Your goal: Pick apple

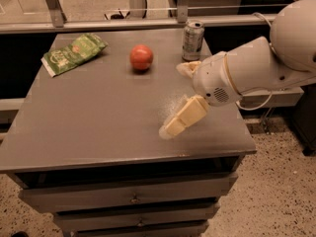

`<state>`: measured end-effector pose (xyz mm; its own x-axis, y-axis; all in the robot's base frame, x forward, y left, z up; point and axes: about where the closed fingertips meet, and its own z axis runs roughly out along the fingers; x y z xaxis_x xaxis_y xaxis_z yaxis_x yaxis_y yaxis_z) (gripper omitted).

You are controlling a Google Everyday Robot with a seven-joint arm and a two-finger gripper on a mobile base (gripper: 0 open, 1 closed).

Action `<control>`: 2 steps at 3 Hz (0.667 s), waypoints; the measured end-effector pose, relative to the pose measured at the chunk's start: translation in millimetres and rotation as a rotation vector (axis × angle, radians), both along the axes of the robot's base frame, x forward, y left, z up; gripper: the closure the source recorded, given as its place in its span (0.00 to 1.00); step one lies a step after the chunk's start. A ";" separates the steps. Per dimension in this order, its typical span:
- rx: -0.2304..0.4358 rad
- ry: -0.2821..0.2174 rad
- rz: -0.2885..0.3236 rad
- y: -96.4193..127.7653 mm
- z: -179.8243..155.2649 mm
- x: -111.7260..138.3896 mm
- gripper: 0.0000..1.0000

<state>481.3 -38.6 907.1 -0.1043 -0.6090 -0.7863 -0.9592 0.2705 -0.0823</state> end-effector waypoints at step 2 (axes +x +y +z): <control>0.022 -0.016 -0.080 -22.8 -15.9 37.6 0.00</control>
Offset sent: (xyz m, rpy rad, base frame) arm 0.0594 -0.0397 -0.0278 0.0292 -0.0218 -0.1289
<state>518.9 -61.4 891.2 -0.1395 -0.5821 -0.8011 -0.9332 0.3479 -0.0903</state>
